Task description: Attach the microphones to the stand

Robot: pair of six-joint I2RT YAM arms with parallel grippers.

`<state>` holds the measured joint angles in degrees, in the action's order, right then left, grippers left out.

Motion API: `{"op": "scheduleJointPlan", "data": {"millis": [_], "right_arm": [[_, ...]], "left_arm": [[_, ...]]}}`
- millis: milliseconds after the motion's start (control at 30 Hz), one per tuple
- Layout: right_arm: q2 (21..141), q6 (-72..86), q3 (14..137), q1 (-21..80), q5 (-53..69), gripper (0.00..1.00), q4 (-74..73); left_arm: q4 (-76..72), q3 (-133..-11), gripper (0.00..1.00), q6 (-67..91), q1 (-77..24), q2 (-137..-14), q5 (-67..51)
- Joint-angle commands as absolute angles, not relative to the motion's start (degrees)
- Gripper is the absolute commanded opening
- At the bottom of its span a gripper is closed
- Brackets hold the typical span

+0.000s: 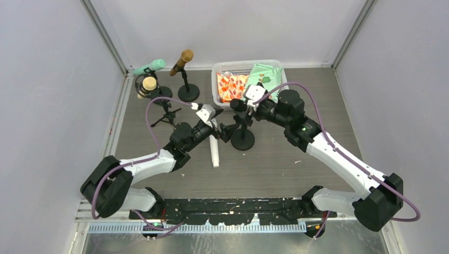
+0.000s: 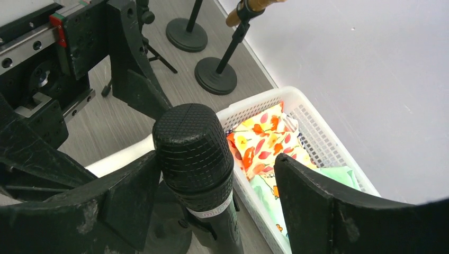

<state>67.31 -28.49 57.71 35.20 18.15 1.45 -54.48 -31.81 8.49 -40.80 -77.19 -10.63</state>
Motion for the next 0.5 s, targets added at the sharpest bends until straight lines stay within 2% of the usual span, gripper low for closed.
{"op": "scheduleJointPlan", "data": {"millis": [0, 267, 400, 467], "right_arm": [[62.8, -25.1, 60.0, 35.4, 19.7, 0.83, 4.0], [54.9, -15.1, 55.0, 35.5, 22.5, 0.84, 6.7], [50.3, -4.0, 53.1, 35.4, 16.5, 0.86, 7.9], [48.6, 1.4, 52.9, 35.5, 11.3, 0.89, 6.2]], "left_arm": [[-47.1, -30.1, 1.0, 7.6, -40.6, -71.4, -7.1], [-23.1, -30.6, 1.0, 14.2, -40.6, -56.8, 7.3], [-5.0, -33.8, 1.0, 25.5, -40.6, -47.8, 18.1], [5.0, -36.9, 1.0, 26.5, -40.6, -44.9, 19.1]]}}
